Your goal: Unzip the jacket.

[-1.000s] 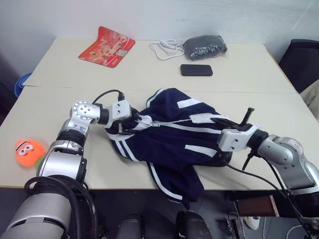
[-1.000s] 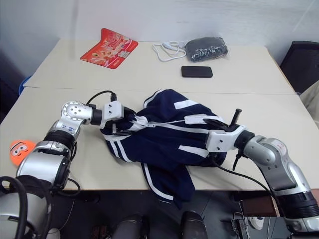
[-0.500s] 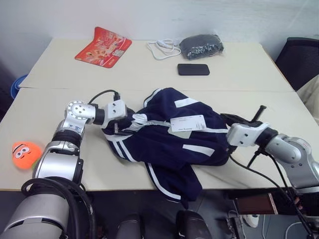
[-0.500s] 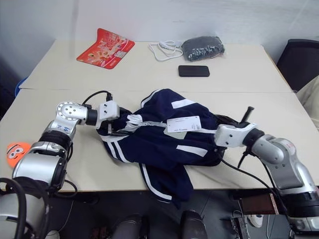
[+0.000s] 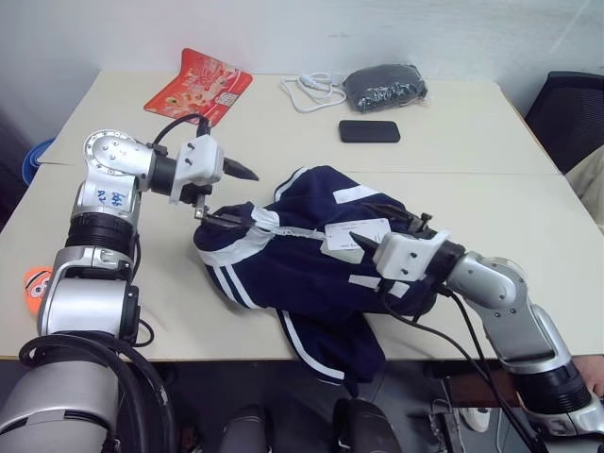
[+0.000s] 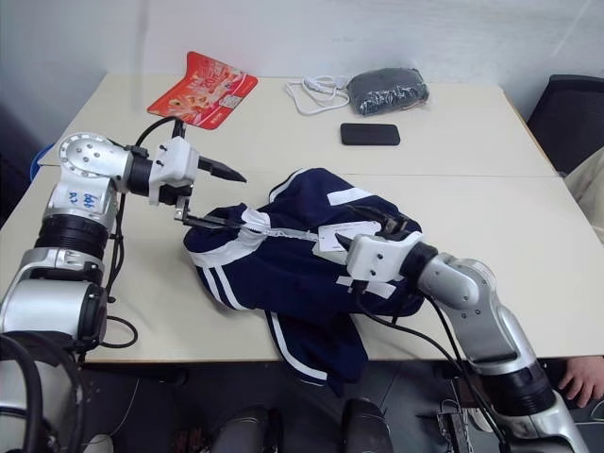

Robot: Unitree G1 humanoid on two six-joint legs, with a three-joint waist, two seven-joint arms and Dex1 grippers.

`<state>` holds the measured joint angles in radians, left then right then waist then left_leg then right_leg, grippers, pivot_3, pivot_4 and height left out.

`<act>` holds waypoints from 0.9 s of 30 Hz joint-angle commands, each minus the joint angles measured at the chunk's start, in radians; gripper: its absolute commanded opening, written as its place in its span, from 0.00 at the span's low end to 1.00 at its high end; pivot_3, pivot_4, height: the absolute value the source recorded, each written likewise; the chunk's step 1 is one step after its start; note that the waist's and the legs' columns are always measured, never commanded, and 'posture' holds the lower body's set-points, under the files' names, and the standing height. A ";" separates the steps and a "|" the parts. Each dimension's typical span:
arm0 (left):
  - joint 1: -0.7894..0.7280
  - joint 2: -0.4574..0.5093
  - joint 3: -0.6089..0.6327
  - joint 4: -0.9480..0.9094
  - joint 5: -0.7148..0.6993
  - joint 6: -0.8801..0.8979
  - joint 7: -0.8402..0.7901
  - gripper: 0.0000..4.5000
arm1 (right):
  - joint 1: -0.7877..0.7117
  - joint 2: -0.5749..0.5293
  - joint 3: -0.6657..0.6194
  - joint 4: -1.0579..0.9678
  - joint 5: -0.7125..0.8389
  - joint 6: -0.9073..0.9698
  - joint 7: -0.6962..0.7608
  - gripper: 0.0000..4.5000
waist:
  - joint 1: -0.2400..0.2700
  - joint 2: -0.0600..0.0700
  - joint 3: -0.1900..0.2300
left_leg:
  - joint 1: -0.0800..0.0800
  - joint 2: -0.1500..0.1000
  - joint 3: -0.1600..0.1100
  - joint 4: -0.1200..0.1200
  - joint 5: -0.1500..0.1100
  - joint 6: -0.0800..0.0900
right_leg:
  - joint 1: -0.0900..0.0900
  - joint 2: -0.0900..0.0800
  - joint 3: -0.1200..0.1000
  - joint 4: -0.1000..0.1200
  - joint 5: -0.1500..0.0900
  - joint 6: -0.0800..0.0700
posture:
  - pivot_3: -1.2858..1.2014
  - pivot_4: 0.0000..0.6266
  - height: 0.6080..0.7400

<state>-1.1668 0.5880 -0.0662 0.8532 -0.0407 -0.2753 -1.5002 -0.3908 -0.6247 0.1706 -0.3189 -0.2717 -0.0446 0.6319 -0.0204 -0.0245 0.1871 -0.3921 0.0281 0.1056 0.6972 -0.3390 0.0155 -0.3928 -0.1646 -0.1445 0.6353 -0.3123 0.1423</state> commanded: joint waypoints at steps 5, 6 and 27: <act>-0.013 -0.099 -0.101 0.027 0.035 -0.110 -0.018 1.00 | -0.086 0.044 0.102 0.061 -0.070 0.019 0.027 0.71 | -0.005 0.000 0.000 | 0.000 0.000 0.001 0.000 0.000 0.000 | 0.000 0.000 0.000 0.000 0.000 0.000 | 0.52 0.24 1.00; -0.011 -0.104 -0.112 0.043 0.041 -0.127 -0.023 1.00 | -0.098 0.052 0.111 0.072 -0.077 0.026 0.029 0.71 | -0.007 0.000 0.000 | 0.000 0.000 0.001 0.000 0.000 0.000 | 0.000 0.000 0.000 0.000 0.000 0.000 | 0.52 0.24 1.00; -0.045 -0.058 -0.173 0.416 0.275 -0.286 0.336 1.00 | -0.111 0.086 0.210 0.113 -0.175 0.111 0.096 0.71 | -0.007 0.000 0.000 | 0.000 0.000 0.001 -0.001 0.000 0.000 | -0.001 0.000 0.000 0.000 0.000 0.000 | 0.52 0.24 1.00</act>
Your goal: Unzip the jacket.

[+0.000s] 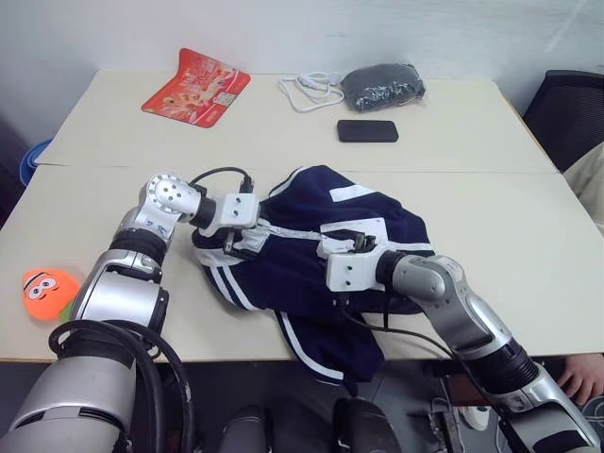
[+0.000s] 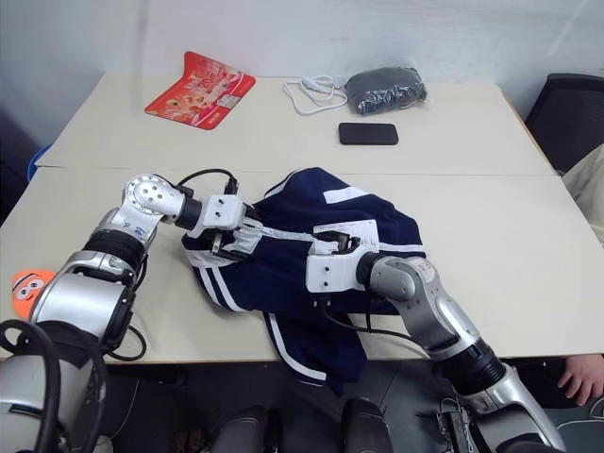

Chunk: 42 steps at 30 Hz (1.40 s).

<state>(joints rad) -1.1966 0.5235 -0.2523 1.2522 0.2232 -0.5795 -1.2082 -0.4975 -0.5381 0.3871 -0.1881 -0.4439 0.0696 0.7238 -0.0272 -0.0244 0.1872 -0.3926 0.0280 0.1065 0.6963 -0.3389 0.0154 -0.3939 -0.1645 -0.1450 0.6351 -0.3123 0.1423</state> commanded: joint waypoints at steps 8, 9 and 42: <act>-0.049 -0.013 0.104 0.007 -0.070 0.091 -0.017 1.00 | -0.042 0.045 -0.010 0.088 -0.036 0.022 -0.045 0.71 | 0.000 0.000 0.000 | 0.000 0.000 0.000 0.000 0.000 0.000 | 0.000 0.000 0.000 0.000 0.000 0.000 | 0.52 0.24 1.00; -0.052 -0.012 0.115 0.003 -0.079 0.097 -0.031 1.00 | -0.044 0.047 -0.012 0.095 -0.037 0.024 -0.049 0.71 | 0.000 0.000 0.000 | -0.001 0.000 0.000 0.000 0.000 0.000 | 0.000 0.000 -0.001 0.000 0.000 0.000 | 0.52 0.24 1.00; 0.009 -0.014 0.093 0.064 0.023 0.147 0.206 1.00 | -0.046 0.016 -0.061 0.069 -0.070 0.077 -0.088 0.01 | 0.000 0.000 0.000 | -0.001 0.000 -0.001 0.000 0.000 0.000 | 0.000 0.000 -0.001 0.000 0.000 0.000 | 0.52 0.24 1.00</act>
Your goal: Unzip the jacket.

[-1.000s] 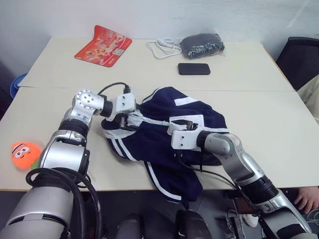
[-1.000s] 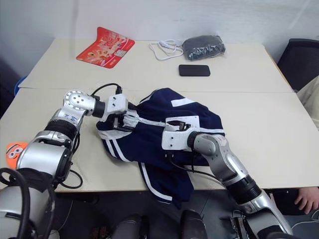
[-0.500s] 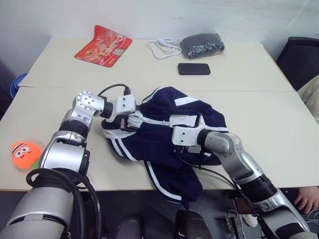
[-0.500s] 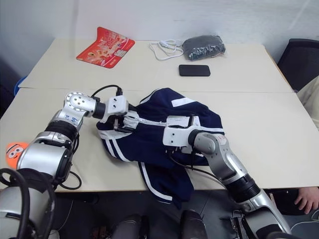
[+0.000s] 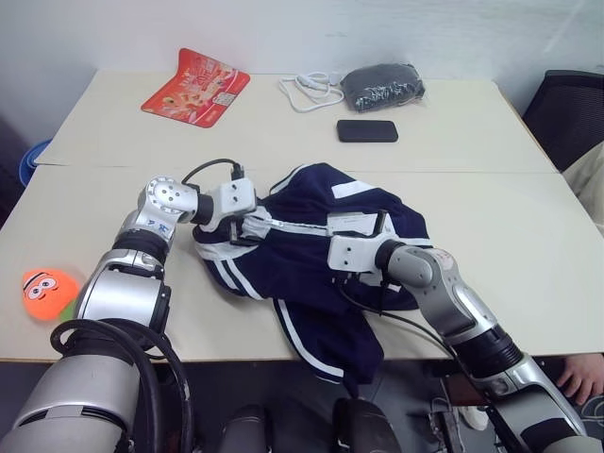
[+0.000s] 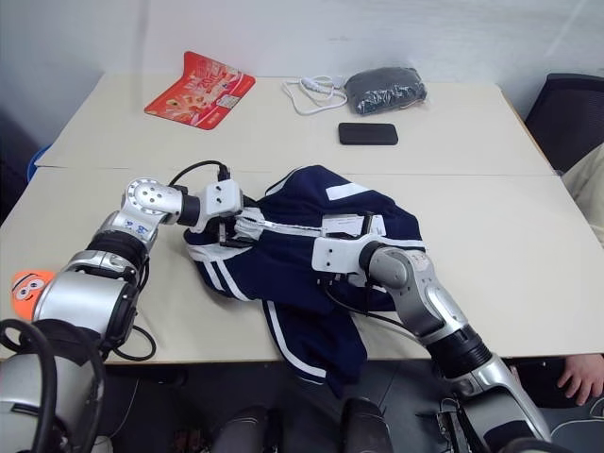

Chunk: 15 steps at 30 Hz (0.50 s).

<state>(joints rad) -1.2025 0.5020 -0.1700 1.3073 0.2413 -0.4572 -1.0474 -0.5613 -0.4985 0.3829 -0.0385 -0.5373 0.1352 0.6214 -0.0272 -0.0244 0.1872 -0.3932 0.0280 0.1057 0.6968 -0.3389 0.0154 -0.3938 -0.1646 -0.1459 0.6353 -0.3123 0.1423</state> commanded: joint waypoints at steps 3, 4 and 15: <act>0.030 0.004 0.004 0.013 0.018 0.037 0.074 1.00 | 0.062 -0.039 -0.108 -0.194 0.057 0.049 0.040 0.01 | 0.002 0.000 0.000 | 0.000 0.000 0.000 0.000 0.000 0.000 | 0.000 0.000 0.000 0.000 0.000 0.000 | 0.52 0.24 1.00; 0.032 0.004 0.002 0.014 0.020 0.038 0.078 1.00 | 0.072 -0.041 -0.118 -0.218 0.063 0.060 0.046 0.01 | 0.001 0.000 0.000 | 0.000 0.000 0.000 0.000 0.000 0.000 | 0.000 0.000 0.000 0.000 0.000 0.000 | 0.52 0.24 1.00; 0.039 0.009 0.005 0.009 0.013 0.033 0.050 1.00 | 0.185 -0.116 -0.197 -0.272 0.081 0.086 0.041 0.01 | 0.001 0.000 0.000 | 0.002 0.000 0.000 0.000 0.000 0.000 | 0.002 0.000 0.000 0.001 0.000 0.000 | 0.52 0.24 1.00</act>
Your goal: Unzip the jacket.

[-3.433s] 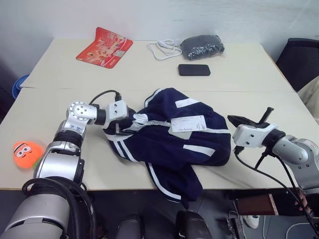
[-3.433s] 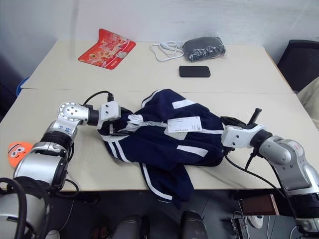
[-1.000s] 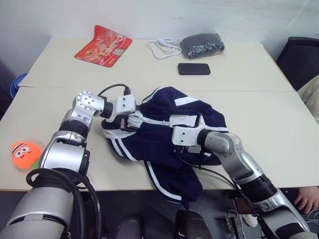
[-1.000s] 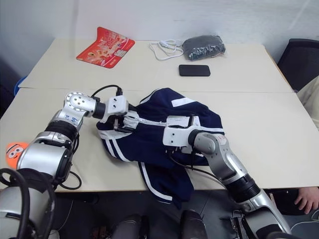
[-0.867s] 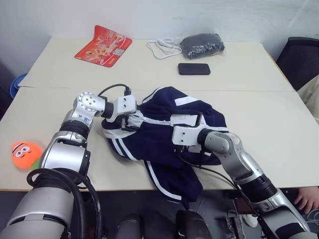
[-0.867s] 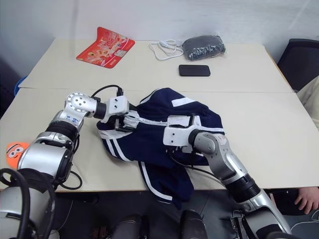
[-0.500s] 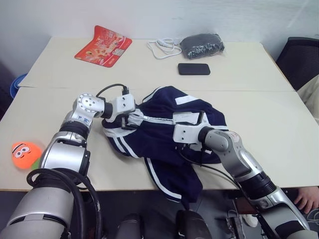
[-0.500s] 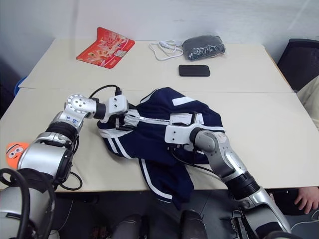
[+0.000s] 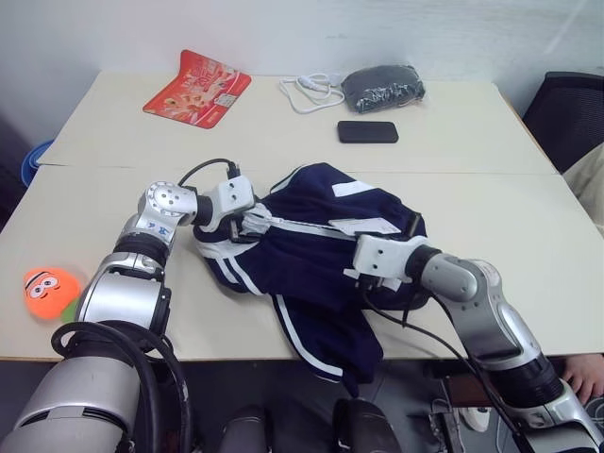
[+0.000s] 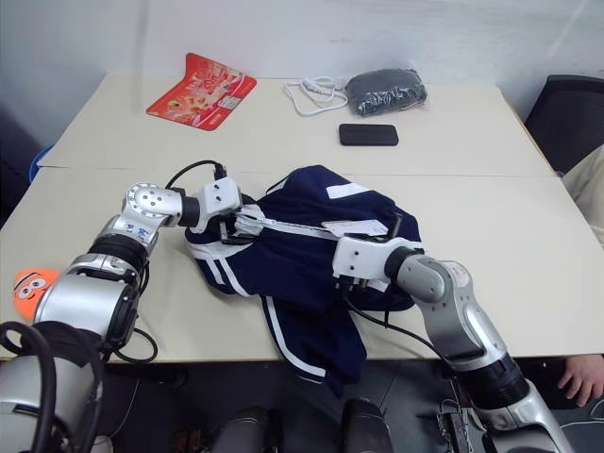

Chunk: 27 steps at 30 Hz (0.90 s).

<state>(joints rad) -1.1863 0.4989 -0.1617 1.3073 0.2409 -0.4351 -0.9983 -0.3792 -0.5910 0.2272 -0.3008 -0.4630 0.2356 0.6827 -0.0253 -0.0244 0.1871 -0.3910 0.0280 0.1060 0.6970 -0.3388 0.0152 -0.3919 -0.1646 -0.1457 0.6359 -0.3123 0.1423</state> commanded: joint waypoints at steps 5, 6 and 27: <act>0.027 0.016 0.001 0.006 0.011 0.002 -0.013 1.00 | 0.007 -0.041 -0.049 0.029 0.011 -0.041 -0.043 0.01 | -0.001 0.000 0.000 | 0.000 0.000 0.000 0.000 0.000 0.000 | 0.000 0.000 0.000 0.000 0.000 0.000 | 0.52 0.24 1.00; 0.027 0.017 0.001 0.005 0.011 0.002 -0.015 1.00 | 0.006 -0.040 -0.049 0.033 0.014 -0.044 -0.044 0.01 | -0.001 0.000 0.000 | 0.000 0.000 0.000 0.000 0.000 0.000 | 0.000 0.000 0.000 0.000 0.000 0.000 | 0.52 0.24 1.00; 0.012 0.006 0.017 -0.010 0.002 -0.020 -0.065 1.00 | -0.170 0.160 0.126 0.064 0.052 -0.003 0.002 0.42 | -0.003 0.000 0.000 | 0.000 0.000 0.000 -0.001 0.000 0.000 | -0.001 0.000 0.000 0.000 0.000 0.000 | 0.52 0.24 1.00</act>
<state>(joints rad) -1.1810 0.5033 -0.1380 1.3050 0.2378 -0.4499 -1.0524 -0.5371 -0.4386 0.3436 -0.2426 -0.4033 0.2261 0.6829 -0.0282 -0.0244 0.1871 -0.3911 0.0281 0.1058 0.6962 -0.3388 0.0152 -0.3925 -0.1645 -0.1458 0.6355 -0.3123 0.1423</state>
